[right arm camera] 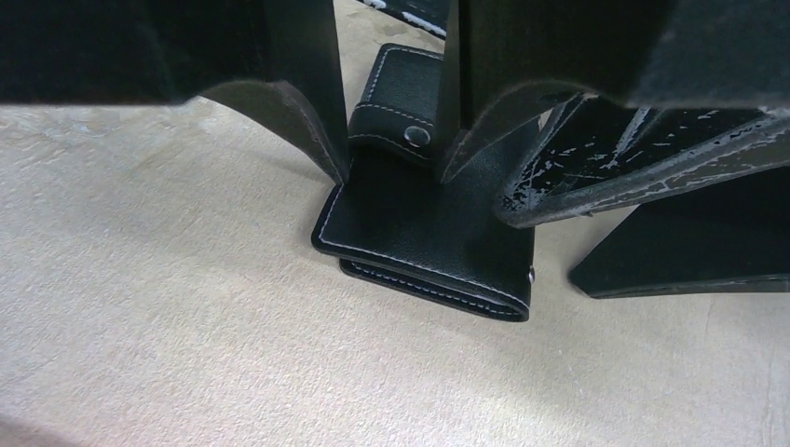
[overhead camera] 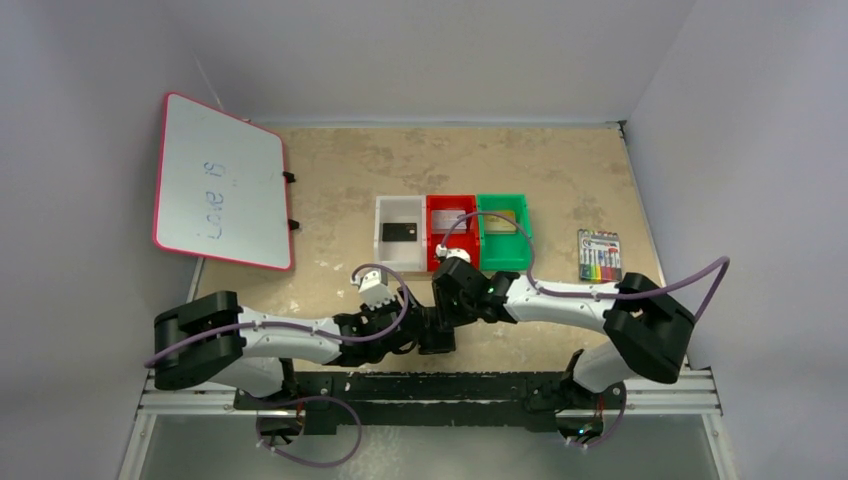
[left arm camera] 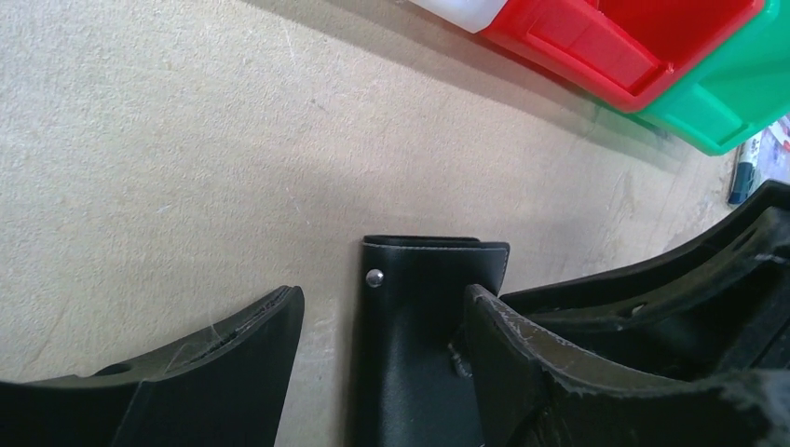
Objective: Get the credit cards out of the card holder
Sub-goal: Open the card holder at the center of the board.
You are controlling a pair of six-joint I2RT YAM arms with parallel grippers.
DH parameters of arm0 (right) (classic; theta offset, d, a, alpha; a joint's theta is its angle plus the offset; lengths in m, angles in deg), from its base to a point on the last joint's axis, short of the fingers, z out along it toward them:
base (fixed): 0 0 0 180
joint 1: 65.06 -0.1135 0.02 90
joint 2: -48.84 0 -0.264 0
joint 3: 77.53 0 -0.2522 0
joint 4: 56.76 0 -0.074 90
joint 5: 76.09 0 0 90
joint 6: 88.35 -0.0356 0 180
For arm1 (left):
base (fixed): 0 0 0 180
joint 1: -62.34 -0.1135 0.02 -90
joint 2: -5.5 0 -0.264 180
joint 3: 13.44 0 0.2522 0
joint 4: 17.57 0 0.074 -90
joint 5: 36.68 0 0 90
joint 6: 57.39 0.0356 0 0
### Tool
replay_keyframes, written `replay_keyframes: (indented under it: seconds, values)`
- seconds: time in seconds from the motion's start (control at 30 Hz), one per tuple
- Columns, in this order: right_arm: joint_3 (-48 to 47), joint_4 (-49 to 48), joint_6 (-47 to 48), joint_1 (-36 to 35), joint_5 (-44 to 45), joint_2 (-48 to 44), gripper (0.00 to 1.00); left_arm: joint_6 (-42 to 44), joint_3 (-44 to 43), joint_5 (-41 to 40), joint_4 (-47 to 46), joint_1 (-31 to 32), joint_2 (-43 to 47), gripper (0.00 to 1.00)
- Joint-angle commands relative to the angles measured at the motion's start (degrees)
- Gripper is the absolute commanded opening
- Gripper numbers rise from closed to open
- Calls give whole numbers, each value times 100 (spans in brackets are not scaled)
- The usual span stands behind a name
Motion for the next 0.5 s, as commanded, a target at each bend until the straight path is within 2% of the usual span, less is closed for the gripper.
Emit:
replay_keyframes:
  seconds: [0.0,0.23,0.33,0.47]
  values:
    - [-175,304,-189,-205,339,153,43,-11,250,380,74,-42,-245,63]
    - [-443,712,-207,-261,635,8,47,-45,226,582,1,-35,-569,58]
    - [-503,758,-280,-262,534,-329,50,-294,295,504,53,-28,-579,58]
    - [-423,694,-406,-266,303,-580,48,-345,341,451,-9,-13,-526,57]
